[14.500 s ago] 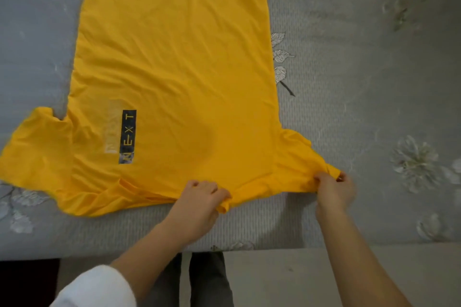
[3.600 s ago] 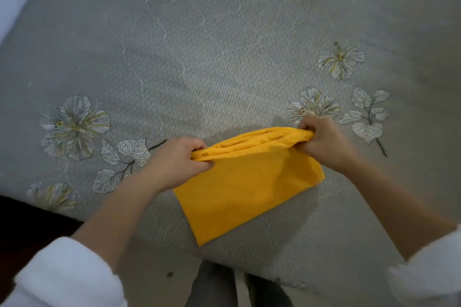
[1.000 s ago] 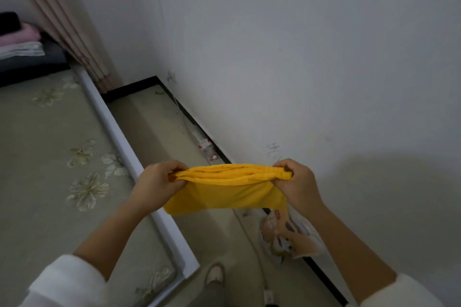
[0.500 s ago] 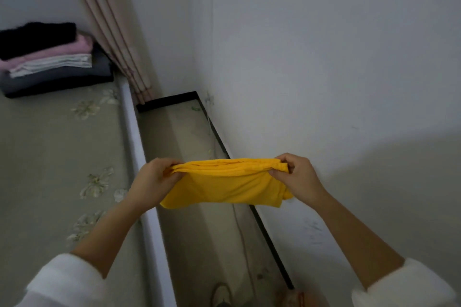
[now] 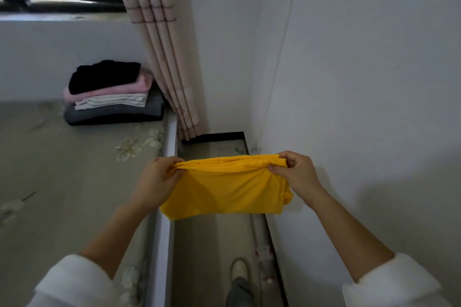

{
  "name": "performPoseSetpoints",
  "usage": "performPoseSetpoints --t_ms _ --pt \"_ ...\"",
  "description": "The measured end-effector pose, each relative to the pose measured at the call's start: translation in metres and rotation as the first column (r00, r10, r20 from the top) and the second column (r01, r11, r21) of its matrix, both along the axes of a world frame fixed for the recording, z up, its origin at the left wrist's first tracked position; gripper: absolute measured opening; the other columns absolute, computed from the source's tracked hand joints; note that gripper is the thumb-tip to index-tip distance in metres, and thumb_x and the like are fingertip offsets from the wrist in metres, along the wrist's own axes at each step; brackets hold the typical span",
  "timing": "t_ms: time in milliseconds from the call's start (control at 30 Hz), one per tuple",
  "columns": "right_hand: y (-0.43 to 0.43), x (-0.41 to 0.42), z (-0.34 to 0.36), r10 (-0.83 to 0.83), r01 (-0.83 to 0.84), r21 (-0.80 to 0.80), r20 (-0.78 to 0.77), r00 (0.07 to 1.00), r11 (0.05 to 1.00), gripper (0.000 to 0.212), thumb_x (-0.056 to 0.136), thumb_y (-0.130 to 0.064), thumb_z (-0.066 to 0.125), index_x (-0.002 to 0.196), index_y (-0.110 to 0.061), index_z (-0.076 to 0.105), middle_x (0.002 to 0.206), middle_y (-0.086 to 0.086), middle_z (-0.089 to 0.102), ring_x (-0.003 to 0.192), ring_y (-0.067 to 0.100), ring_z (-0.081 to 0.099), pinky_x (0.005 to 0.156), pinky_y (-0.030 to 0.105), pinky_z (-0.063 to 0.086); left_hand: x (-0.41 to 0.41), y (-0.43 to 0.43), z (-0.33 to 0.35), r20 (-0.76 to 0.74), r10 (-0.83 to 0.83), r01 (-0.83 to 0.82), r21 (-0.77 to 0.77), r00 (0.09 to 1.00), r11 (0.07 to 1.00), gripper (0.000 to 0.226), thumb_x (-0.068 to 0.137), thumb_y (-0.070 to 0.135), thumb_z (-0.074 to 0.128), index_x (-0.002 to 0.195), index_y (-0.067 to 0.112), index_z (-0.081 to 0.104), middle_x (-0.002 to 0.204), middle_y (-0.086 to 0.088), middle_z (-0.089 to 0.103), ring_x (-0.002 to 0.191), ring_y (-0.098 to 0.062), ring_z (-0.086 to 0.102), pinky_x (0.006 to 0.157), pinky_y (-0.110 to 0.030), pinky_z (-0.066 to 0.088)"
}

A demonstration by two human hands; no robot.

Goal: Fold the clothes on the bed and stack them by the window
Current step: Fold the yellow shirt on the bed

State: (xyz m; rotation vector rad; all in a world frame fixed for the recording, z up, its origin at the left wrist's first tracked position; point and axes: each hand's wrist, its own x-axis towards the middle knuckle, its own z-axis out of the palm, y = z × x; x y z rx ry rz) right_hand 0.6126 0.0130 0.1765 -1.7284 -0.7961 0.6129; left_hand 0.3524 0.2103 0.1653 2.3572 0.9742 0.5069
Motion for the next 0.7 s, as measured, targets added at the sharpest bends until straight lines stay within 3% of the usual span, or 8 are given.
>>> performPoseSetpoints --t_ms 100,200,300,467,533,700 --pt "0.064 0.042 0.002 0.011 -0.011 -0.001 -0.032 0.999 1.000 0.016 0.076 -0.009 0.078 0.085 -0.021 0.071 0.083 -0.003 0.073 0.078 0.009 0.067 0.065 0.017 0.050 0.032 0.046 0.002 0.005 0.072 -0.072 -0.004 0.997 0.997 0.019 0.092 0.021 0.059 0.110 0.023 0.065 0.101 0.005 0.059 0.098 -0.013 0.049 0.078 -0.027 0.035" --pt "0.131 0.076 0.008 0.065 -0.065 0.006 -0.035 0.997 0.998 0.019 0.076 -0.009 0.078 0.080 -0.026 0.071 0.077 -0.008 0.073 0.073 0.004 0.067 0.061 0.013 0.050 0.058 0.091 0.005 0.032 0.141 -0.141 0.004 0.990 0.990 0.021 0.092 0.021 0.058 0.112 0.022 0.065 0.104 0.004 0.060 0.102 -0.011 0.044 0.081 -0.028 0.033" --pt "0.197 0.100 0.011 0.127 -0.127 -0.003 -0.024 0.992 0.992 0.018 0.077 -0.009 0.077 0.081 -0.026 0.071 0.080 -0.006 0.073 0.076 0.007 0.067 0.064 0.016 0.050 0.074 0.137 0.007 0.039 0.211 -0.212 0.017 0.977 0.977 0.023 0.091 0.016 0.061 0.113 0.016 0.066 0.107 -0.004 0.065 0.106 -0.022 0.048 0.084 -0.033 0.037" --pt "0.310 0.122 0.013 0.235 -0.235 -0.010 0.004 0.972 0.972 0.011 0.076 -0.004 0.076 0.084 -0.011 0.071 0.083 0.009 0.071 0.074 0.013 0.063 0.064 0.017 0.049 0.086 0.223 0.010 0.052 0.315 -0.317 0.018 0.948 0.948 0.023 0.089 0.013 0.064 0.112 0.011 0.067 0.105 -0.010 0.066 0.105 -0.029 0.050 0.085 -0.038 0.042" --pt "0.357 0.124 0.011 0.278 -0.277 -0.018 0.011 0.961 0.961 0.011 0.077 -0.004 0.076 0.086 -0.008 0.071 0.083 0.007 0.071 0.073 0.013 0.063 0.062 0.016 0.049 0.084 0.262 0.009 0.037 0.347 -0.348 0.042 0.937 0.936 0.023 0.089 0.012 0.064 0.111 0.009 0.068 0.104 -0.011 0.067 0.104 -0.031 0.050 0.085 -0.039 0.043" --pt "0.479 0.117 0.003 0.383 -0.384 -0.043 -0.014 0.924 0.923 0.016 0.078 -0.006 0.076 0.077 -0.021 0.070 0.070 -0.009 0.070 0.067 0.002 0.064 0.058 0.015 0.047 0.066 0.366 0.008 0.016 0.389 -0.388 0.097 0.921 0.916 0.030 0.086 0.026 0.054 0.108 0.012 0.068 0.102 -0.005 0.068 0.101 -0.029 0.052 0.086 -0.043 0.044"
